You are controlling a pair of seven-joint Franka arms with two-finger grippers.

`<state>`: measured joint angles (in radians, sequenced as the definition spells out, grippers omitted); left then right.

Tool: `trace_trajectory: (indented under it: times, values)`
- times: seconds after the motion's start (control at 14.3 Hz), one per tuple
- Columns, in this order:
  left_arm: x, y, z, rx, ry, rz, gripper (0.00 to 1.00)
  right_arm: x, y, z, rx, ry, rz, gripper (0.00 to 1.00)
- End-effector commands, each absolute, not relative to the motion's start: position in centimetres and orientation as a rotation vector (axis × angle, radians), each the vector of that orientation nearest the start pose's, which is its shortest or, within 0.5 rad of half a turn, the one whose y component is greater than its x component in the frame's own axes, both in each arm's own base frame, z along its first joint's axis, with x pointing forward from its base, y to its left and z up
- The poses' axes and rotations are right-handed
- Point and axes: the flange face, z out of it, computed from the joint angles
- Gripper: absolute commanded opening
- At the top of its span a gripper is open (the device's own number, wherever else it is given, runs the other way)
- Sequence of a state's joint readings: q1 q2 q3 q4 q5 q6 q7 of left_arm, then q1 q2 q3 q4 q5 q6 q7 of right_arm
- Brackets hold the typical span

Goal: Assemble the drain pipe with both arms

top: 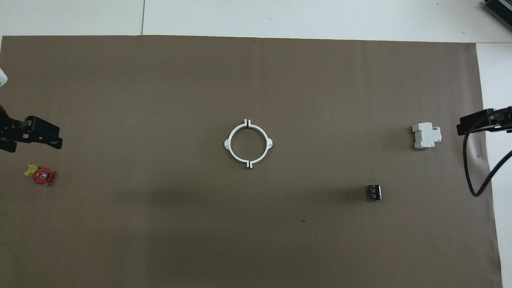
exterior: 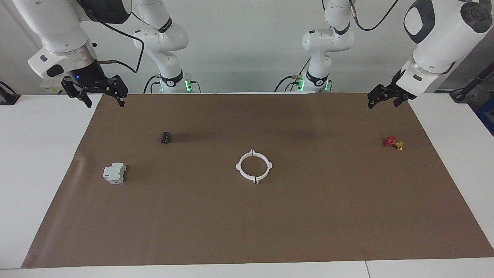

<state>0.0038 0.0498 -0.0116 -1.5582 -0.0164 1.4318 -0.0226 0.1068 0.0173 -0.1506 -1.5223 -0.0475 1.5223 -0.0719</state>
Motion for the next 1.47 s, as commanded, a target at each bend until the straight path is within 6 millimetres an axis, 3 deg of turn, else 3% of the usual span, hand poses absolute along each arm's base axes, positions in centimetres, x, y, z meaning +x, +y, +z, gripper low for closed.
trace_trajectory:
  times: [0.0,0.42,1.4]
  values:
    - [55.2,-0.8,59.2,-3.129,-0.031,0.255,1.00,54.9,-3.0,63.4,-3.177,-0.029,0.042,1.00]
    - [55.9,-1.2,59.7,-3.137,-0.014,0.149,1.00,54.9,-3.0,63.4,-3.177,-0.029,0.042,1.00]
    - [56.0,-1.6,60.0,-3.139,0.005,0.113,1.00,54.9,-3.0,63.4,-3.177,-0.029,0.042,1.00]
